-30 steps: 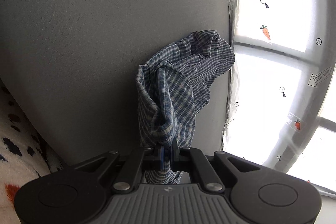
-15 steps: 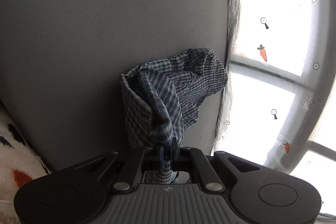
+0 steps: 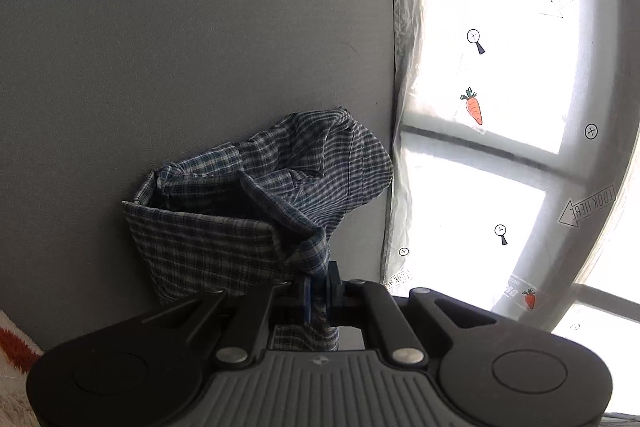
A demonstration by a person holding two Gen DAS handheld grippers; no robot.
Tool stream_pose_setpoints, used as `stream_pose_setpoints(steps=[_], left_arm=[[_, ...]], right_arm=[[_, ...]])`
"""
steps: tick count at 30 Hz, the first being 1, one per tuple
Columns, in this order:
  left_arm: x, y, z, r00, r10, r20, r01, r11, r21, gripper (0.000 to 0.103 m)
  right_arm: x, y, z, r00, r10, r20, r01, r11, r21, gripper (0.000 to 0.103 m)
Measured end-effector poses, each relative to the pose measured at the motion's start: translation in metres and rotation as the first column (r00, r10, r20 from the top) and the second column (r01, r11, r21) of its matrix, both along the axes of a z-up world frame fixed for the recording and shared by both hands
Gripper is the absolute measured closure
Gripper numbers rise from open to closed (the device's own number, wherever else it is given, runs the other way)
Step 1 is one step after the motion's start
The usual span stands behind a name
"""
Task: Fold clothes
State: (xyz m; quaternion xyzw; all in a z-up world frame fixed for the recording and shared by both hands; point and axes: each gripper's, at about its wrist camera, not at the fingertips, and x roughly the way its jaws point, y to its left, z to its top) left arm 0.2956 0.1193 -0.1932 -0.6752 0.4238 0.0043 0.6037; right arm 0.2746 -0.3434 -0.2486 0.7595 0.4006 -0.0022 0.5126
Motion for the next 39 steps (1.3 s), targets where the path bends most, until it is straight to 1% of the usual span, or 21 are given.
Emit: stream_pose_setpoints(steps=[3, 5, 11, 16, 21, 25, 26, 27, 28, 29, 30, 31, 32, 33, 34, 35, 37, 38, 39], left_arm=[[0.023, -0.005, 0.0, 1.0, -0.001, 0.002, 0.001, 1.0, 0.013, 0.097], [0.038, -0.009, -0.001, 1.0, -0.004, 0.004, 0.004, 1.0, 0.024, 0.097], [0.083, -0.014, -0.013, 1.0, -0.004, -0.02, 0.004, 1.0, 0.021, 0.097], [0.124, -0.017, -0.021, 1.0, 0.001, -0.014, -0.001, 0.999, 0.035, 0.097], [0.166, -0.02, -0.041, 1.0, 0.004, -0.017, -0.003, 0.999, 0.047, 0.096], [0.193, -0.02, -0.058, 0.999, -0.01, -0.033, 0.012, 0.998, 0.058, 0.093], [0.197, -0.019, -0.061, 0.999, -0.009, -0.032, 0.011, 0.998, 0.06, 0.088], [0.201, -0.018, -0.063, 1.0, -0.006, -0.028, 0.008, 0.998, 0.062, 0.08], [0.204, -0.016, -0.063, 1.0, 0.007, -0.026, -0.005, 0.998, 0.07, 0.076], [0.206, -0.014, -0.061, 0.999, 0.024, -0.025, -0.022, 0.996, 0.081, 0.068], [0.207, -0.011, -0.057, 0.999, 0.041, -0.004, -0.04, 0.995, 0.091, 0.063], [0.208, -0.008, -0.051, 0.998, 0.056, 0.022, -0.058, 0.993, 0.101, 0.062], [0.208, -0.005, -0.045, 0.996, 0.071, 0.049, -0.076, 0.991, 0.11, 0.057], [0.209, -0.004, -0.038, 0.994, 0.072, 0.079, -0.082, 0.988, 0.129, 0.052], [0.208, -0.003, -0.027, 0.991, 0.058, 0.119, -0.079, 0.981, 0.178, 0.05], [0.206, -0.003, -0.015, 0.988, 0.033, 0.152, -0.069, 0.969, 0.238, 0.048], [0.202, -0.009, 0.004, 0.982, -0.042, 0.187, -0.03, 0.93, 0.365, 0.044], [0.198, -0.016, 0.016, 0.975, -0.103, 0.198, 0.002, 0.892, 0.453, 0.042], [0.194, -0.025, 0.025, 0.967, -0.164, 0.195, 0.035, 0.843, 0.536, 0.041]], right_arm=[[0.02, 0.001, -0.006, 0.999, -0.035, -0.022, 0.035, 0.999, 0.02, 0.092], [0.035, 0.002, -0.007, 0.998, -0.047, -0.033, 0.047, 0.999, 0.018, 0.091], [0.083, 0.0, -0.016, 0.997, -0.049, -0.053, 0.049, 0.999, 0.007, 0.091], [0.124, 0.002, -0.027, 0.996, -0.047, -0.073, 0.048, 0.999, 0.013, 0.091], [0.164, 0.003, -0.043, 0.994, -0.059, -0.096, 0.061, 0.998, 0.025, 0.091], [0.188, -0.001, -0.056, 0.992, -0.053, -0.117, 0.057, 0.998, 0.027, 0.083], [0.193, -0.003, -0.059, 0.991, -0.052, -0.12, 0.056, 0.998, 0.029, 0.08], [0.196, -0.004, -0.061, 0.991, -0.055, -0.12, 0.059, 0.998, 0.032, 0.078], [0.2, -0.006, -0.063, 0.991, -0.057, -0.12, 0.062, 0.997, 0.034, 0.074], [0.203, -0.008, -0.064, 0.991, -0.062, -0.117, 0.067, 0.997, 0.034, 0.071], [0.205, -0.01, -0.063, 0.992, -0.072, -0.108, 0.076, 0.997, 0.027, 0.071], [0.207, -0.013, -0.061, 0.992, -0.079, -0.097, 0.081, 0.997, 0.014, 0.068], [0.209, -0.016, -0.056, 0.993, -0.081, -0.084, 0.08, 0.997, -0.013, 0.063], [0.211, -0.019, -0.05, 0.995, -0.078, -0.063, 0.075, 0.996, -0.049, 0.062], [0.213, -0.022, -0.042, 0.998, -0.063, -0.029, 0.06, 0.993, -0.1, 0.062], [0.214, -0.023, -0.033, 0.999, -0.042, 0.004, 0.042, 0.987, -0.156, 0.06], [0.215, -0.023, -0.013, 0.998, 0.028, 0.053, -0.011, 0.959, -0.283, 0.058], [0.215, -0.02, -0.003, 0.995, 0.074, 0.067, -0.046, 0.935, -0.351, 0.058], [0.214, -0.017, 0.006, 0.99, 0.121, 0.075, -0.079, 0.905, -0.418, 0.058]])
